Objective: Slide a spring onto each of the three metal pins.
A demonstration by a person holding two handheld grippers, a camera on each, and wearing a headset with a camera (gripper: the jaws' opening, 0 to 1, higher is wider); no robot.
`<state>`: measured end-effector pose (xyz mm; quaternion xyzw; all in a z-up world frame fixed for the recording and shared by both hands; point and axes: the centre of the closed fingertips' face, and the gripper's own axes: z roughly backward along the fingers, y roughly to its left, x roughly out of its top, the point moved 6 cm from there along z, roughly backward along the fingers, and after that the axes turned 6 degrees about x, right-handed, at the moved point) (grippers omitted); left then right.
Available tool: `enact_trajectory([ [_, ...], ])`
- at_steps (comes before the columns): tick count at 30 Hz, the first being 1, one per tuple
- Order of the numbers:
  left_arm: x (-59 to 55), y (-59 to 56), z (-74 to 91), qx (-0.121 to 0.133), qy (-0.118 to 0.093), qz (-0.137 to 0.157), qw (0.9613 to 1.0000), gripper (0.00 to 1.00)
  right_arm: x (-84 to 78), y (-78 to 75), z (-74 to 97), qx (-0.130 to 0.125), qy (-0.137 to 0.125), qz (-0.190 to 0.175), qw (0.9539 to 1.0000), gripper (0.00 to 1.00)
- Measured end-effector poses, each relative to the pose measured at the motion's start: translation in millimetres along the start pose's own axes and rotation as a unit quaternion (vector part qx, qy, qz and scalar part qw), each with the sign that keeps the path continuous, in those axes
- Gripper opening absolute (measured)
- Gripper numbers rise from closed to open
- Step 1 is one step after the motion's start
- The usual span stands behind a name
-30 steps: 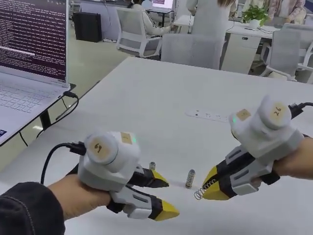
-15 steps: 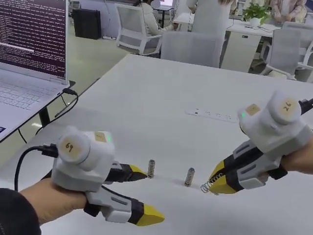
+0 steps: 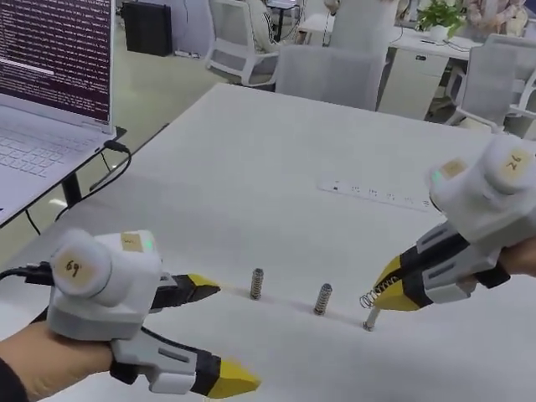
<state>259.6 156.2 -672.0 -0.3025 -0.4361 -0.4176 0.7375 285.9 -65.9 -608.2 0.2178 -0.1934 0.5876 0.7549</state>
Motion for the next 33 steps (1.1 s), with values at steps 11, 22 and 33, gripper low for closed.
enact_trajectory([
  [11,-2.6,0.4,-4.5,0.001,-0.003,0.000,1.0000,0.83,-5.0,-22.0,18.1,-0.021,0.029,-0.002,0.9993,0.08],
  [22,-2.5,-0.2,-7.5,0.000,0.002,-0.005,1.0000,0.84,-12.7,-45.9,15.5,-0.028,0.116,0.021,0.9926,0.08],
  [33,-0.1,-1.0,-10.6,-0.006,0.001,-0.008,1.0000,0.82,-14.3,-54.0,0.4,0.000,0.163,0.024,0.9863,0.08],
])
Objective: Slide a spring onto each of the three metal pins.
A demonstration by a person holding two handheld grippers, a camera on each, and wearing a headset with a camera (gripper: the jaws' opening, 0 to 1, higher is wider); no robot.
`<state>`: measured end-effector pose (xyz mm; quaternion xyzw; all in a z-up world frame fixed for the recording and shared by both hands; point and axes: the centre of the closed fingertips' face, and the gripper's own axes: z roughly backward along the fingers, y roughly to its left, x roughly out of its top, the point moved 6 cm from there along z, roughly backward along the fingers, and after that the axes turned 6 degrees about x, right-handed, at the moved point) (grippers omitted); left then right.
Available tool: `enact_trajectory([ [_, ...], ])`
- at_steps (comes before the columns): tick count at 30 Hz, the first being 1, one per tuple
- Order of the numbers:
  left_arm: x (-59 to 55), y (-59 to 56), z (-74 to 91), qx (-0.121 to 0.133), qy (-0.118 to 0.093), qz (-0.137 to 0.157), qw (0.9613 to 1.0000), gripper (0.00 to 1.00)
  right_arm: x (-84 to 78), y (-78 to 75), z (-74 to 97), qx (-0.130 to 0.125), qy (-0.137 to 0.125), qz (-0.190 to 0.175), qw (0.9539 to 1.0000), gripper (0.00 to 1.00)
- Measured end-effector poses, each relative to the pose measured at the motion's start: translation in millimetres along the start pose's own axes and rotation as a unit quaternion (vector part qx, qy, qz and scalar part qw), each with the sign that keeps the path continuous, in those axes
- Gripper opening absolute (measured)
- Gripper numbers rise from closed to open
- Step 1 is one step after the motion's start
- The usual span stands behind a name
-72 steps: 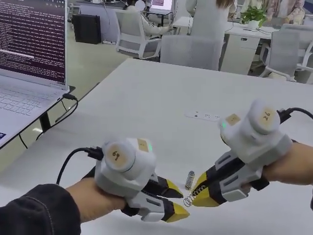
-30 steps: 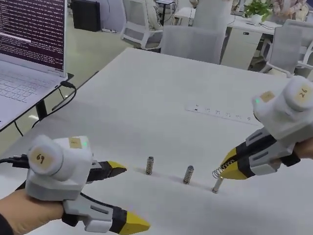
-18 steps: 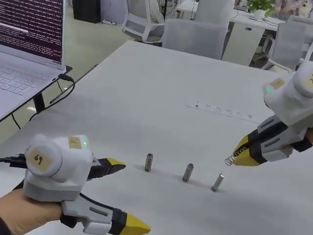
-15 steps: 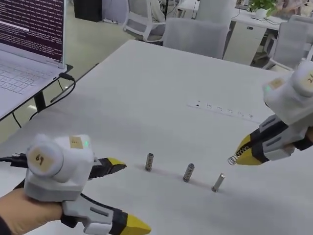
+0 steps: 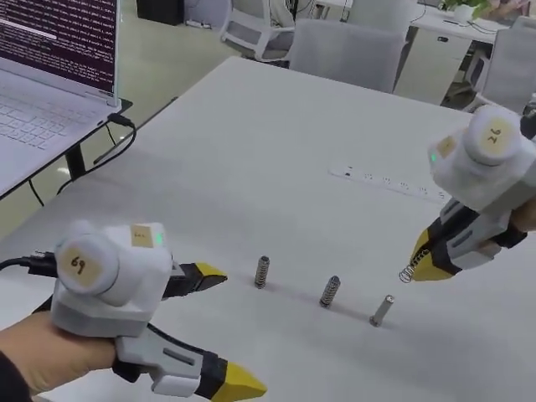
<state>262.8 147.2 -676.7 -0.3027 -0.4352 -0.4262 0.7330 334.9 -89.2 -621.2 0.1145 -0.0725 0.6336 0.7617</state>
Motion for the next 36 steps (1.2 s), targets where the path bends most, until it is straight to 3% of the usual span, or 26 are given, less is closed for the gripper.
enact_trajectory([
  [18,1.0,-0.6,1.1,-0.001,-0.001,-0.001,1.0000,0.83,-7.8,-9.9,-26.4,0.027,0.027,-0.005,0.9993,0.08],
  [36,-0.9,-0.1,2.8,-0.002,0.000,0.003,1.0000,0.81,-9.7,-13.9,-38.7,0.039,0.034,-0.012,0.9986,0.08],
])
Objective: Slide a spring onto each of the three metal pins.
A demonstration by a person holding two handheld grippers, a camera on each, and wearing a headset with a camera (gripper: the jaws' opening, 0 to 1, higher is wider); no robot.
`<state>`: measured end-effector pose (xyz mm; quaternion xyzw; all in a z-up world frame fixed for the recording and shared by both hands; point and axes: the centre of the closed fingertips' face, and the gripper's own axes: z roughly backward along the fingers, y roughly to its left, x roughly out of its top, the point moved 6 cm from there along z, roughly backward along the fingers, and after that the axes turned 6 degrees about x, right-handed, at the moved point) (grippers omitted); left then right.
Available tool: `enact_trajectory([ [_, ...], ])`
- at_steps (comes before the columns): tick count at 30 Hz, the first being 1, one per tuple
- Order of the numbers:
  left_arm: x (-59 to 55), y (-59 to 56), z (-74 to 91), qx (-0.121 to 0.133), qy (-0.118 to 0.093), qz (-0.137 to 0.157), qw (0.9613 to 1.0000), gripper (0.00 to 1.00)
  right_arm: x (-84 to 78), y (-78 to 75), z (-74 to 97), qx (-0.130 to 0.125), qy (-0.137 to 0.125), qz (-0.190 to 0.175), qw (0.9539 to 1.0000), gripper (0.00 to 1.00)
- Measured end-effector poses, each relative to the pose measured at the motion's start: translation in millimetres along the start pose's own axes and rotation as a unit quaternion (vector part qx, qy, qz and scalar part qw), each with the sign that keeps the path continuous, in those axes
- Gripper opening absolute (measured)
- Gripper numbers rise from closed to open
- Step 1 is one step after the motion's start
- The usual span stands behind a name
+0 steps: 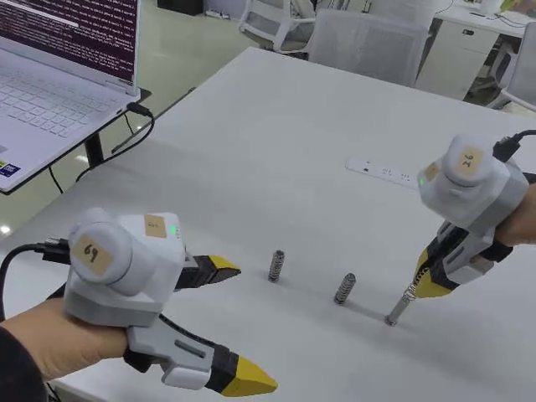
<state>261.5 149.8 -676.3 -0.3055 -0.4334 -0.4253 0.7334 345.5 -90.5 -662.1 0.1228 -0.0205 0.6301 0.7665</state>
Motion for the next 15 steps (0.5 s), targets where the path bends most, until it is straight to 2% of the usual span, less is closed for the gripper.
enact_trajectory([
  [15,-1.2,1.2,0.8,-0.001,0.000,0.004,1.0000,0.80,-0.9,-2.0,-2.1,0.001,0.008,-0.001,1.0000,0.08],
])
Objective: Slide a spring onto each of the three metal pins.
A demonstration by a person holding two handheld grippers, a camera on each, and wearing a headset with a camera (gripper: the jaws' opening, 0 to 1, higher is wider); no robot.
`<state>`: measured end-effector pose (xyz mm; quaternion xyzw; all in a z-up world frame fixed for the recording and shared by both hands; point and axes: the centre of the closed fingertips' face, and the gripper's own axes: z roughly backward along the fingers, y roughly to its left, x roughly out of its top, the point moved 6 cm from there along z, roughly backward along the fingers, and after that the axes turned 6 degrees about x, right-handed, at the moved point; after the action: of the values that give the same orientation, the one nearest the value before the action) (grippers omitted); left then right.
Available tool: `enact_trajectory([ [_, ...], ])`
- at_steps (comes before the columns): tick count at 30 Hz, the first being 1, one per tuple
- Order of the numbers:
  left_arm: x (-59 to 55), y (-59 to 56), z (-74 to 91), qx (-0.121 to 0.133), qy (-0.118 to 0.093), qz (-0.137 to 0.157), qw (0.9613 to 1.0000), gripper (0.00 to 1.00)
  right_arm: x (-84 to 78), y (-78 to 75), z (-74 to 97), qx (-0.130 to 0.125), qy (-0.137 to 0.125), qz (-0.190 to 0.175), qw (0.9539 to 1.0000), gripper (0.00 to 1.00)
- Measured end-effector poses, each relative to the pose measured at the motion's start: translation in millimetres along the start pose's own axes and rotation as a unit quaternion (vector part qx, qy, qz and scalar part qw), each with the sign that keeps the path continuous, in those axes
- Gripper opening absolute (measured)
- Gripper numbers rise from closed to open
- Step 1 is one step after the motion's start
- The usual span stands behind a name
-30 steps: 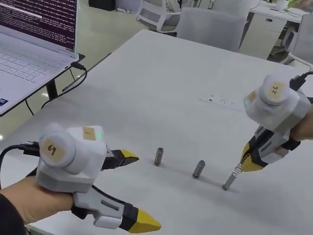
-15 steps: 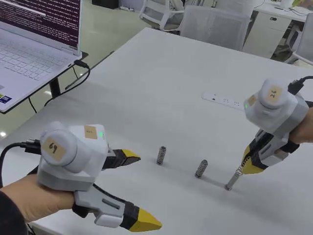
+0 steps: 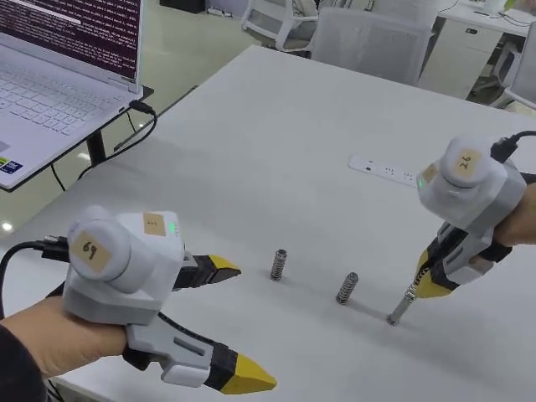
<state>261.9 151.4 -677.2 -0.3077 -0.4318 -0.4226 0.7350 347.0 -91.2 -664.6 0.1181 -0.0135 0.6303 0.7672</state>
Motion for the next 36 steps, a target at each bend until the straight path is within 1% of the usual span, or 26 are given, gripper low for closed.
enact_trajectory([
  [15,-0.3,0.8,0.6,0.001,0.001,0.000,1.0000,0.79,-3.1,-2.8,-9.0,0.006,0.003,-0.004,1.0000,0.08],
  [31,-1.4,-0.4,1.5,0.000,0.003,0.003,1.0000,0.79,-4.2,-3.6,-31.2,0.002,0.014,-0.001,0.9999,0.08],
  [36,-1.5,-0.5,1.2,-0.001,0.004,0.002,1.0000,0.78,-4.0,-5.9,-39.7,-0.004,0.016,-0.003,0.9999,0.08],
])
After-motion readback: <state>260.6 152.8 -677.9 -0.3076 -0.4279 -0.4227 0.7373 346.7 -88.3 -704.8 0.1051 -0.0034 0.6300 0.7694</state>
